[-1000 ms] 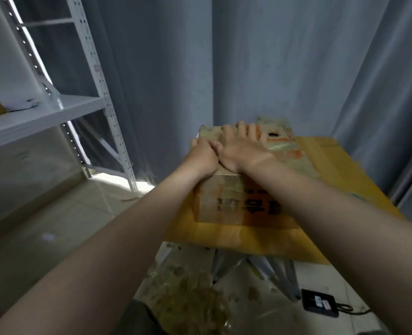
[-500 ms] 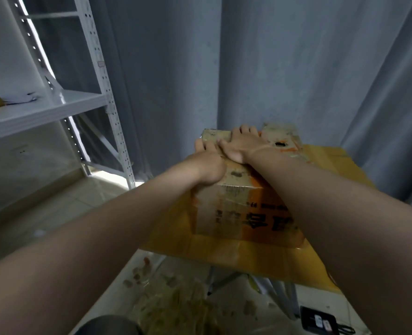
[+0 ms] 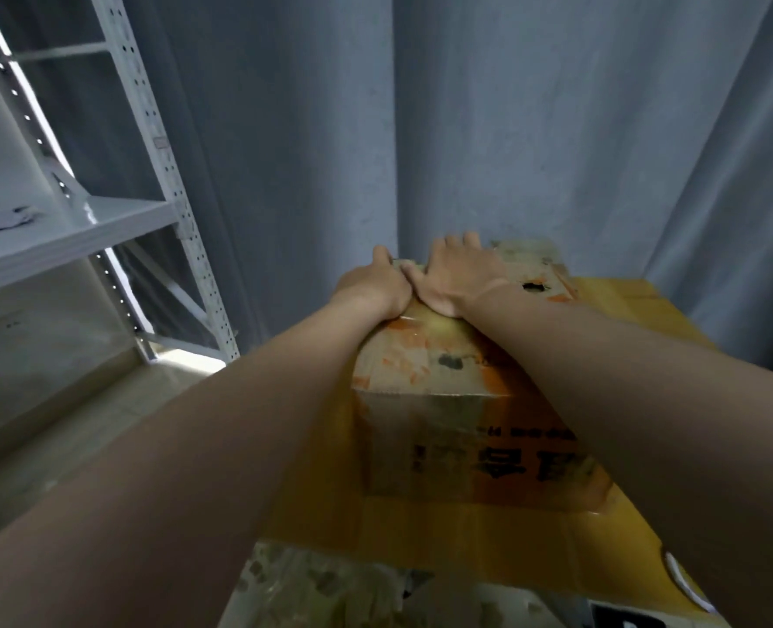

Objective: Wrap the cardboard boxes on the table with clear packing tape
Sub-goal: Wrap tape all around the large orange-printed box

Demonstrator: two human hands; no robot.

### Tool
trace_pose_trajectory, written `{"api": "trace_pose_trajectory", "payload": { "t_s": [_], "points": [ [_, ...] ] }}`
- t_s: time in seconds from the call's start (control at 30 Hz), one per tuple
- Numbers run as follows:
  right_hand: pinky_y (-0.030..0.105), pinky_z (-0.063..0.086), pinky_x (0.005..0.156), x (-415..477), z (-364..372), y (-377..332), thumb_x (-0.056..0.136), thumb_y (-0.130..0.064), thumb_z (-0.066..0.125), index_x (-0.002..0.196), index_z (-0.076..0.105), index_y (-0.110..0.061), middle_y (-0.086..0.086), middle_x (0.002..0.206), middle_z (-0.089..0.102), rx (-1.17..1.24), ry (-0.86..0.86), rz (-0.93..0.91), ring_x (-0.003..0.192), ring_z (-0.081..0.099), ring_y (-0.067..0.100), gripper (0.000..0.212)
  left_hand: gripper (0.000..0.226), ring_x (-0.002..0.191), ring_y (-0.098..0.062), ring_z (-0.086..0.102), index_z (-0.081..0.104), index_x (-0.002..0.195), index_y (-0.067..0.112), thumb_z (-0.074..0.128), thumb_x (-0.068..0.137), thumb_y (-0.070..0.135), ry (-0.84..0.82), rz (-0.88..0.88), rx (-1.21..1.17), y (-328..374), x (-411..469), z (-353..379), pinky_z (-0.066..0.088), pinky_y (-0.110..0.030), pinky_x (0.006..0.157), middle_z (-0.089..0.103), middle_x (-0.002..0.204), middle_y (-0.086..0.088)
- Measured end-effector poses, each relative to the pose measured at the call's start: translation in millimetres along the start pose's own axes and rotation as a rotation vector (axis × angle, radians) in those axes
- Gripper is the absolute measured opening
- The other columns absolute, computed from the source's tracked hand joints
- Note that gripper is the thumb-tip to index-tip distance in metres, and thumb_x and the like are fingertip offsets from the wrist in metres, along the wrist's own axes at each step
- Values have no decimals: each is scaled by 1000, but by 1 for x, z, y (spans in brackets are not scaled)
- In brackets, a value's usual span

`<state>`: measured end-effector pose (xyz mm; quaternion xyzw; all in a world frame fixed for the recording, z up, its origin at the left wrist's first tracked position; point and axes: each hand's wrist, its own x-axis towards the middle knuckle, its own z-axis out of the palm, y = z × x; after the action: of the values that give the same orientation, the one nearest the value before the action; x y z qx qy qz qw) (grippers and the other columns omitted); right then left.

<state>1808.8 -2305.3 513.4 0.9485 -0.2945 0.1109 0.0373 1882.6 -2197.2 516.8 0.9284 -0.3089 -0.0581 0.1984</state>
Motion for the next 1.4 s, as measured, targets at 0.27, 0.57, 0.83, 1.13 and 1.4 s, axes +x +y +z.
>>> {"api": "trace_pose_trajectory", "payload": {
  "t_s": [0.27,0.57,0.83,1.13,1.4],
  "points": [
    [42,43,102,51,-1,1,111,-43,27,136,61,-12,16,141,60,-32,-62,42,128,57,35,53,49,124,-40,54,32,152,14,33,107,32,-14,18,182,4,32,4,45,-44,95,55,140,-16],
    [41,44,104,64,3,3,107,-28,40,136,61,-12,13,144,58,196,-88,270,130,56,34,39,48,134,-41,47,40,151,13,28,109,33,51,2,215,3,28,8,41,-45,102,50,149,-18],
    [75,25,111,21,-15,63,88,-73,14,152,44,-39,9,163,33,70,-217,521,145,31,44,78,42,127,-40,53,50,141,13,32,106,29,74,7,114,2,9,0,44,-43,95,56,141,-17],
    [49,38,110,-69,-94,63,104,-54,38,143,49,-9,16,148,47,381,202,498,135,49,41,60,32,115,-39,58,53,121,23,30,107,41,348,40,-72,14,-68,-55,39,-41,84,65,127,-14],
    [47,42,106,-135,-157,70,103,-43,41,139,51,1,24,146,45,489,359,487,130,50,46,58,37,119,-44,56,43,125,12,33,108,44,421,33,-420,25,-143,-86,38,-43,87,63,128,-17]
  ]
}}
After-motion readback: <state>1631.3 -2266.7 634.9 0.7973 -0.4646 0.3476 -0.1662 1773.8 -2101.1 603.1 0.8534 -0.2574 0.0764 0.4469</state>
